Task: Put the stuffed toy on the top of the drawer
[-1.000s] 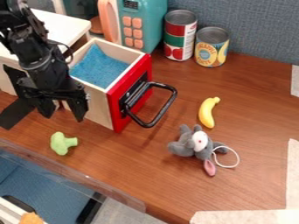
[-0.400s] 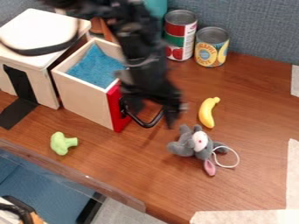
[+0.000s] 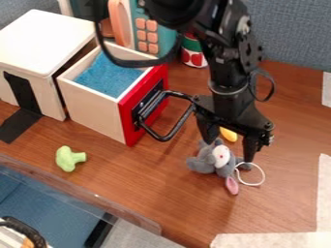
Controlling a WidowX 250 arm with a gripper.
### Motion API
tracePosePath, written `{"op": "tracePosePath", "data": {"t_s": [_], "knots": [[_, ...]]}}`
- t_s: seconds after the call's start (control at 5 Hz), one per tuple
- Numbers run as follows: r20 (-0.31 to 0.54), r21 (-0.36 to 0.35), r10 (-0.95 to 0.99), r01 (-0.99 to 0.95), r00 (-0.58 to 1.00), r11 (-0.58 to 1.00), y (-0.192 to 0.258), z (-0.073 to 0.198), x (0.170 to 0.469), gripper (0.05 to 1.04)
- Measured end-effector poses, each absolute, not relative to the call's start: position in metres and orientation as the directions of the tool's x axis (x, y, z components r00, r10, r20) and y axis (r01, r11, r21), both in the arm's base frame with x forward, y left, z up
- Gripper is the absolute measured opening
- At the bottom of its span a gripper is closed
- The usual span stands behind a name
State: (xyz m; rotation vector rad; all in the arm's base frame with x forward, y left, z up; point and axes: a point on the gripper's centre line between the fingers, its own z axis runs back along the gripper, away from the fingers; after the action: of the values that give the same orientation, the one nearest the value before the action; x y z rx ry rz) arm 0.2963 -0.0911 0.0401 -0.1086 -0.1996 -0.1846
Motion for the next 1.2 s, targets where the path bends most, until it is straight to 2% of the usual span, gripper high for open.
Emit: {"op": "tracePosePath", "data": {"t_s": [0.2,0.4,0.6,0.8,1.0,1.2], "knots": [[0.171,-0.069,-0.215,0.229,0.962,0.971,-0.109,0.020,0.303,0.999],[0.142,-0.012,-0.219,0.223,0.965,0.975,-0.104,0.010,0.303,0.964],[0.121,0.014,-0.238,0.238,0.964,0.971,-0.098,0.009,0.302,0.682],[0.074,0.009,-0.225,0.225,0.972,0.974,-0.086,0.010,0.299,0.384],[0.043,0.004,-0.233,0.234,0.971,0.972,-0.077,0.013,0.299,0.225],[0.048,-0.021,-0.214,0.215,0.976,0.976,-0.060,0.033,0.300,0.151]]}}
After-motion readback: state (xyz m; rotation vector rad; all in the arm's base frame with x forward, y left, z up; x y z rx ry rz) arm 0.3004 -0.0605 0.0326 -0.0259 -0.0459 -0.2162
